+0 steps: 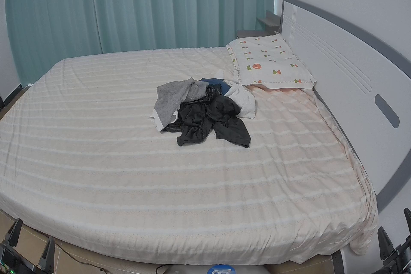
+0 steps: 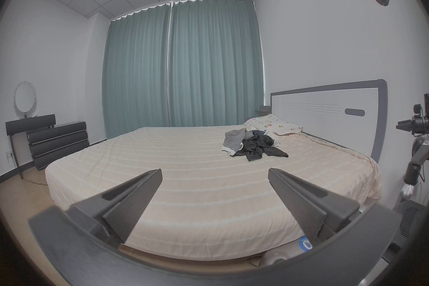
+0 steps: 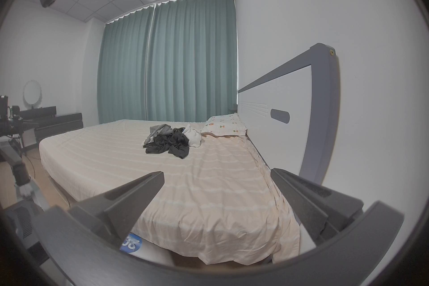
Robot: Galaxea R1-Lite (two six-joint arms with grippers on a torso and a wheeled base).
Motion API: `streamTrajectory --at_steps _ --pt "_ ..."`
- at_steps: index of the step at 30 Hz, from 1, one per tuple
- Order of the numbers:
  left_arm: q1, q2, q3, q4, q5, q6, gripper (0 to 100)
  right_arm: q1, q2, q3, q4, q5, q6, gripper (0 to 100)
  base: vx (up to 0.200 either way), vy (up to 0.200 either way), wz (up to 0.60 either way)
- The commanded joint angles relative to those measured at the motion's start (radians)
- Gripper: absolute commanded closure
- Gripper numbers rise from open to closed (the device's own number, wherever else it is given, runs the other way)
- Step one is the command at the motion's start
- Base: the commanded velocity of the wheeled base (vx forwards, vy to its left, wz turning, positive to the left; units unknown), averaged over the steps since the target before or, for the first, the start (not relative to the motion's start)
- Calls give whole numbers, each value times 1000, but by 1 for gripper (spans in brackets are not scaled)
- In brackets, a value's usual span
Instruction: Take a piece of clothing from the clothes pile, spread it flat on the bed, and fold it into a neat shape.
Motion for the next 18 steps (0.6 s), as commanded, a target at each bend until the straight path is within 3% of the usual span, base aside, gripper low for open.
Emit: streamTrajectory --at_steps 1,7,9,10,13,18 --pt "1 -18 16 0 -1 0 0 -1 2 8 -1 5 -15 0 0 0 0" --pt "-1 -18 16 0 -5 14 0 -2 229 -291 -2 77 -13 0 0 0 0" --pt "-1 -18 18 0 -7 14 0 -10 350 -295 1 138 -139 0 0 0 0" --pt "-1 -16 16 0 -11 12 0 -14 422 -288 -7 154 -148 0 0 0 0" --pt "-1 -16 16 0 -13 14 0 4 555 -278 -12 169 -128 0 0 0 0" --pt "-1 -18 16 0 -13 16 0 101 942 -308 -183 161 -33 0 0 0 0"
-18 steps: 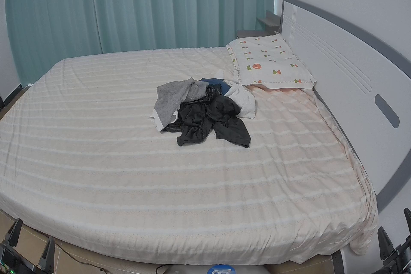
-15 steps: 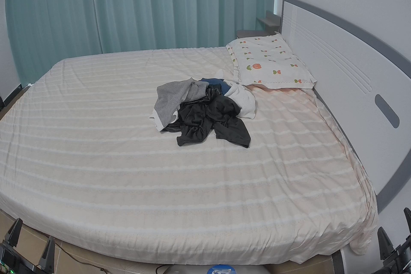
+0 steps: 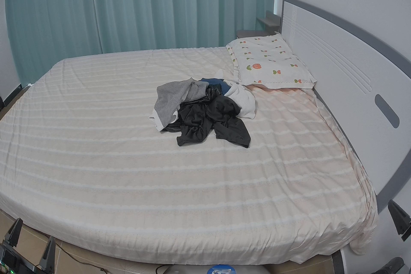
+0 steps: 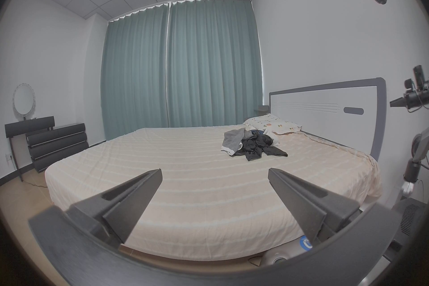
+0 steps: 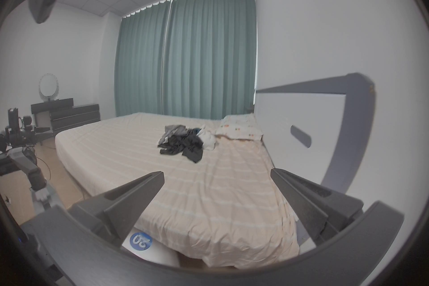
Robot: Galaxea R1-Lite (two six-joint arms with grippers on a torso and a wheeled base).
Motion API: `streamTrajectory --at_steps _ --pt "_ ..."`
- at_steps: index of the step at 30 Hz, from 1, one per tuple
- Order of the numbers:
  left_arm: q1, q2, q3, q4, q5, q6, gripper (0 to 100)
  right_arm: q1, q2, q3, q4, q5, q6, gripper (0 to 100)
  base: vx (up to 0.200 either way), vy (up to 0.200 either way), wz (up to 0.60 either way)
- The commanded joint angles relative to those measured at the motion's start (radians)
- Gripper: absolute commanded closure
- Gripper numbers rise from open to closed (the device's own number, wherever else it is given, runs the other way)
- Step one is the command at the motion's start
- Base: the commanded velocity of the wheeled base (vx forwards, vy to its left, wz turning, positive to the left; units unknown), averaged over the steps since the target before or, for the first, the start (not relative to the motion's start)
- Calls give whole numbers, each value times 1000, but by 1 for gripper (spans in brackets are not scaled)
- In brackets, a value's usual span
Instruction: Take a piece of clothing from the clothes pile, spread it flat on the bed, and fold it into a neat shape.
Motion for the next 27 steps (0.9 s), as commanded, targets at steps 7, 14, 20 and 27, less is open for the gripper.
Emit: streamTrajectory --at_steps 7,14,20,27 --pt "0 -16 16 0 -4 3 0 146 1049 -159 -358 19 125 0 0 0 0" --pt "0 -15 16 0 -4 -3 0 199 1394 -417 -487 -104 340 0 0 0 0" --pt "0 -16 16 2 -3 -3 0 252 1652 -708 -477 -177 454 0 0 0 0" --pt "0 -18 16 3 -3 -6 0 304 1911 -1034 -451 -271 527 0 0 0 0"
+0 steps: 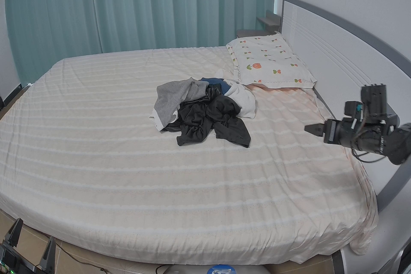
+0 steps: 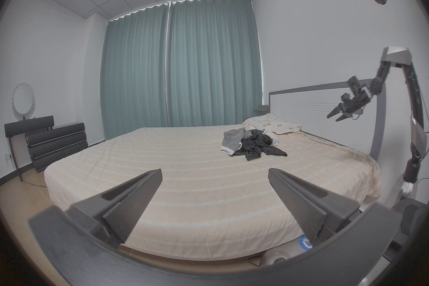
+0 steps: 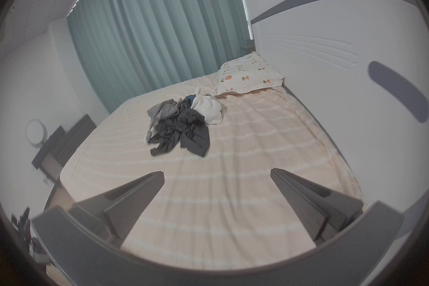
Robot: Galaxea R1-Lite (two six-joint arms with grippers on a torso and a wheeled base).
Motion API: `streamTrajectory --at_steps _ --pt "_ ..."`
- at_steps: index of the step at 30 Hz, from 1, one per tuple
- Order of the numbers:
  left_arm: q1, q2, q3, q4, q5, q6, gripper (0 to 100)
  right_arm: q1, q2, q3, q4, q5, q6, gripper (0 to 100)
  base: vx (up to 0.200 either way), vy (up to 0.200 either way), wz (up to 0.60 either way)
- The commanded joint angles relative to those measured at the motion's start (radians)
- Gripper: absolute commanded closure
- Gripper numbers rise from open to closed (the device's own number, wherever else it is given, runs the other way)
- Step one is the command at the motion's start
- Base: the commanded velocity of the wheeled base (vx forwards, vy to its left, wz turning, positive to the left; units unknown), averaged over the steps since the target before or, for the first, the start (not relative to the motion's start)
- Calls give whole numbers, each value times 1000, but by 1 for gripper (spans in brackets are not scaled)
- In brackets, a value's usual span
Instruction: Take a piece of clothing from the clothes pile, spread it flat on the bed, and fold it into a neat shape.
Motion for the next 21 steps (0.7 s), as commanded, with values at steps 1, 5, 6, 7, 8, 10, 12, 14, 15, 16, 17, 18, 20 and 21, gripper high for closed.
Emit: streamTrajectory --at_steps 1,5,6,7,8,10,12,14,15,16,17,18,20,21 --pt "0 -18 16 3 1 -5 0 115 613 -531 -54 -146 175 0 0 0 0" --pt "0 -18 16 4 1 -5 0 116 671 -603 -54 -148 181 0 0 0 0" --pt "2 -18 16 3 1 -5 0 118 697 -629 -52 -148 190 0 0 0 0" --pt "2 -18 16 3 1 -5 0 123 742 -681 -52 -149 202 0 0 0 0" --pt "2 -18 16 3 1 -5 0 124 765 -709 -52 -148 205 0 0 0 0" --pt "2 -18 16 3 1 -5 0 124 806 -765 -54 -140 211 0 0 0 0" --pt "2 -18 16 3 1 -5 0 126 869 -848 -51 -137 230 0 0 0 0" --pt "2 -18 16 3 1 -5 0 132 930 -923 -51 -145 238 0 0 0 0" --pt "2 -18 16 4 0 -5 0 138 959 -959 -49 -148 239 0 0 0 0" --pt "2 -18 16 4 1 -7 0 141 984 -991 -48 -148 242 0 0 0 0" --pt "2 -18 16 4 0 -7 0 143 1002 -1020 -43 -148 247 0 0 0 0" --pt "2 -18 16 4 0 -7 0 144 1015 -1037 -38 -148 254 0 0 0 0" --pt "2 -18 16 4 0 -7 0 147 1038 -1074 -22 -148 276 0 0 0 0" --pt "2 -18 16 4 0 -7 0 153 1056 -1117 3 -148 308 0 0 0 0"
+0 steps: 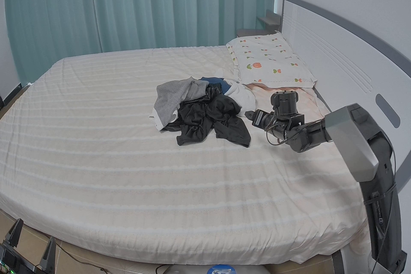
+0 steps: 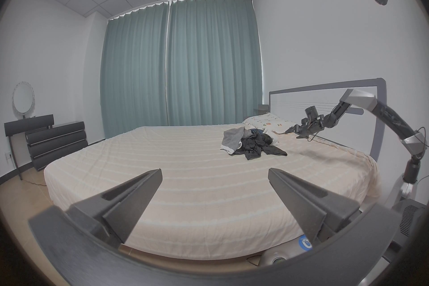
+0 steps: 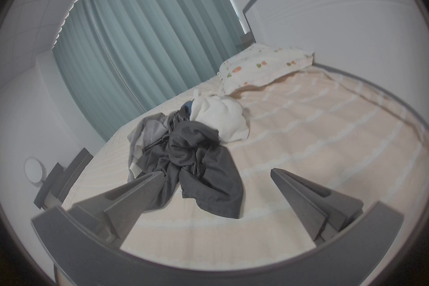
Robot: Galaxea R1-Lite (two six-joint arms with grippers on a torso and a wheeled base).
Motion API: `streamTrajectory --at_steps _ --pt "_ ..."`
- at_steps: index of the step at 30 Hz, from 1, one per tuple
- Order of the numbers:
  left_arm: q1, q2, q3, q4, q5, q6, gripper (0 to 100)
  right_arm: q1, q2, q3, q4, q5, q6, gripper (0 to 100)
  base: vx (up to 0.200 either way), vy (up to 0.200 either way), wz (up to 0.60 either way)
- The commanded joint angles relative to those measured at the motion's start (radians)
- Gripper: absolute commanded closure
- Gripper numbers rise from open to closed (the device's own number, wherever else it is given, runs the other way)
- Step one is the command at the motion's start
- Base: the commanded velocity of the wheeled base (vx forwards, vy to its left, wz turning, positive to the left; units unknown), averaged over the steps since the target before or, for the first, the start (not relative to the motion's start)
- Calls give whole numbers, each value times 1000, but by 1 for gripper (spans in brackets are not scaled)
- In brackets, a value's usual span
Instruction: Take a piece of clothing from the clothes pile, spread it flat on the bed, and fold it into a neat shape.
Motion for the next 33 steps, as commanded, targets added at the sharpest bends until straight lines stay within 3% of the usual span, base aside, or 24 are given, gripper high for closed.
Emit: streamTrajectory --at_steps 1,5,21,22,33 --pt "0 -18 16 1 -1 -1 0 27 193 -185 57 -9 92 0 0 0 0" --pt "0 -18 16 1 -1 -1 0 29 230 -232 109 -9 152 0 0 0 0" --pt "0 -18 16 1 -1 -1 0 47 276 -232 64 10 159 0 0 0 0" --pt "0 -18 16 1 -1 -1 0 47 276 -232 64 10 159 100 0 0 0" --pt "0 -18 18 1 -1 -1 0 44 308 -232 23 20 159 100 0 0 0"
